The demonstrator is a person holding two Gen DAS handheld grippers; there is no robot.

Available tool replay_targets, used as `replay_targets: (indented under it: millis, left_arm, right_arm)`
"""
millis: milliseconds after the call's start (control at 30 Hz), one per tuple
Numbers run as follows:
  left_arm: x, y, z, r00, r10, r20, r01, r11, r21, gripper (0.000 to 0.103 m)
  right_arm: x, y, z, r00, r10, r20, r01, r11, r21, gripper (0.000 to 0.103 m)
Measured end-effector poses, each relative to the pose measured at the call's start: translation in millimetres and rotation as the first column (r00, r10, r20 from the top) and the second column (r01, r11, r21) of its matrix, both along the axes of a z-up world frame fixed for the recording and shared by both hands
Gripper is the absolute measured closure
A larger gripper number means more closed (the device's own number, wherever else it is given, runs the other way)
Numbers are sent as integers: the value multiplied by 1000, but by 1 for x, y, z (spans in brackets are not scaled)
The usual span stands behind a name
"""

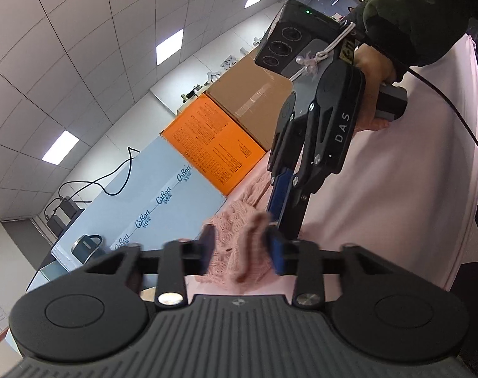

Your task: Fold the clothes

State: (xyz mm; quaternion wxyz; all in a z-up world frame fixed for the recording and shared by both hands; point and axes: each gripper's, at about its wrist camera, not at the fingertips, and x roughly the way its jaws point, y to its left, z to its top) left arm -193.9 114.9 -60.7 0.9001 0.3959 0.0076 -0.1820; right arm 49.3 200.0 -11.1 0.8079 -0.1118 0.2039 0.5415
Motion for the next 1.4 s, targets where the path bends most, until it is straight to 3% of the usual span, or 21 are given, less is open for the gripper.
replay_targets:
  millis: [33, 100, 133, 167, 333, 467, 700, 900, 1200, 1267, 1300, 1333, 1367, 1400]
  left_arm:
    - [2, 0, 0, 1000, 3, -1, -3, 1000, -1, 96]
    - [5, 1, 1, 1000, 0, -1, 0, 1000, -7, 96]
    - [7, 2, 3, 1000, -4, 3, 4, 1000, -12, 96]
    - [8, 2, 6, 1000, -5, 14, 5, 1000, -18, 96]
    - [30, 1, 35, 997, 10, 81, -7, 999, -35, 96]
    - [68, -9, 66, 992, 28, 122, -24, 999, -33, 95]
    - [154, -35, 101, 998, -2, 55, 5, 999, -48, 93]
    - [234, -60, 86, 995, 46, -85, -45, 999, 8, 93]
    - [305, -74, 39, 955, 149, -257, -141, 989, 49, 91]
    - [314, -73, 27, 944, 159, -290, -147, 987, 62, 81]
    - [316, -72, 23, 940, 166, -299, -152, 986, 68, 59]
    - [319, -70, 18, 939, 176, -297, -161, 984, 75, 45]
    - [320, -69, 13, 941, 191, -279, -176, 981, 76, 20]
    - [321, -68, 9, 946, 199, -255, -189, 980, 65, 16]
  right_arm:
    - [0, -1, 0, 1000, -2, 2, 2, 1000, 4, 76]
    - [0, -3, 1, 1000, -14, 12, 13, 1000, 18, 56]
    - [-2, -5, 2, 999, -26, 24, 25, 999, 28, 33]
    - [-3, -9, 4, 999, -39, 36, 38, 998, 45, 17]
    - [7, -30, 11, 985, -171, 15, 168, 980, 110, 10]
    - [17, -30, 5, 970, -241, -20, 241, 970, 7, 9]
    - [32, -20, -13, 960, -270, -81, 262, 961, -88, 6]
    - [40, -24, -19, 951, -259, -171, 248, 965, -81, 0]
    - [60, -57, -25, 908, -218, -358, 265, 960, 86, 0]
    - [60, -60, -25, 902, -210, -376, 266, 958, 103, 0]
    - [60, -61, -26, 901, -208, -380, 266, 958, 107, 0]
    - [60, -62, -26, 900, -206, -384, 266, 958, 111, 0]
    - [59, -62, -26, 900, -205, -385, 266, 957, 112, 0]
    - [59, -62, -26, 900, -204, -386, 265, 957, 113, 0]
